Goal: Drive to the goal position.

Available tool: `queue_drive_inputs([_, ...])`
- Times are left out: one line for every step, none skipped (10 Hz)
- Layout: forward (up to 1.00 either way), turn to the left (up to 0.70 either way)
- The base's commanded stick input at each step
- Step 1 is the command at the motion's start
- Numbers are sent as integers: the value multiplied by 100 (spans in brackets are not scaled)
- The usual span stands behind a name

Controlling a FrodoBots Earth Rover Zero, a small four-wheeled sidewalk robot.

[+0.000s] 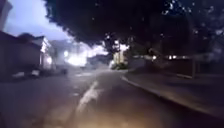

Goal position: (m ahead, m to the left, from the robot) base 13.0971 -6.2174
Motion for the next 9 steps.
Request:
queue_drive_inputs([70, 0])
queue_drive_inputs([70, 0])
queue_drive_inputs([70, 0])
queue_drive_inputs([70, 0])
queue_drive_inputs([70, -32])
queue_drive_inputs([70, -35])
queue_drive_inputs([70, -28])
queue_drive_inputs([70, -16])
queue_drive_inputs([70, 0])
